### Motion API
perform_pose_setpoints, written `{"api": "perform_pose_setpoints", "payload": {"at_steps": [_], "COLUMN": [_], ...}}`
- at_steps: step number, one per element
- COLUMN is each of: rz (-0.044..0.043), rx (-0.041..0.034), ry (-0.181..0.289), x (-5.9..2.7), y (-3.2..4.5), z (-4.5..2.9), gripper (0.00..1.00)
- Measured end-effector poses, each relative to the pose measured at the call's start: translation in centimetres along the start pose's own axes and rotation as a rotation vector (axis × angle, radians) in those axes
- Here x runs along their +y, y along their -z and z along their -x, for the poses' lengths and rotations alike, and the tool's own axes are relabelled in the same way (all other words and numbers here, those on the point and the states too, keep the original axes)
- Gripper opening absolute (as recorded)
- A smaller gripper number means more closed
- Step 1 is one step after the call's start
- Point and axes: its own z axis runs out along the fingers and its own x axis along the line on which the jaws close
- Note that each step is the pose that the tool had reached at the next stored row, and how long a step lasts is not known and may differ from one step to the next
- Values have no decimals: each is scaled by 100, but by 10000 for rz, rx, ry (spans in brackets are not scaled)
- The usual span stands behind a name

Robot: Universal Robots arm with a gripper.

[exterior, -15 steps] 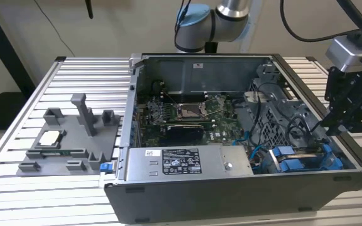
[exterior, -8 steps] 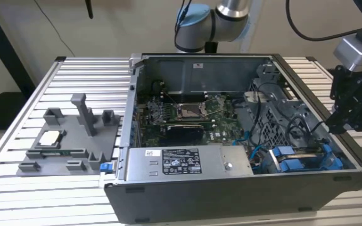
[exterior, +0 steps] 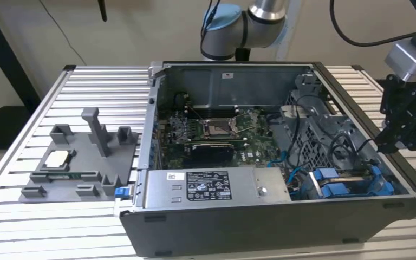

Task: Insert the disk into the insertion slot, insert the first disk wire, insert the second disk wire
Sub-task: 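Insert the second disk wire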

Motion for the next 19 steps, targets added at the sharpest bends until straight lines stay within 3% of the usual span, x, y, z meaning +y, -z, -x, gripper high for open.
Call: {"api": "perform_pose_setpoints", "payload": {"at_steps": [4, 5, 8, 11, 19], "rz": [0, 0, 2, 3, 4], "rx": [-15, -68, -357, -577, -760], "ry": [-1, -3, -11, -20, -28], "x": [-1, -1, -1, -1, -24], "y": [-3, -7, -23, -48, -65], "z": [-1, -2, -3, -6, -9], "gripper": [27, 27, 27, 27, 27]}}
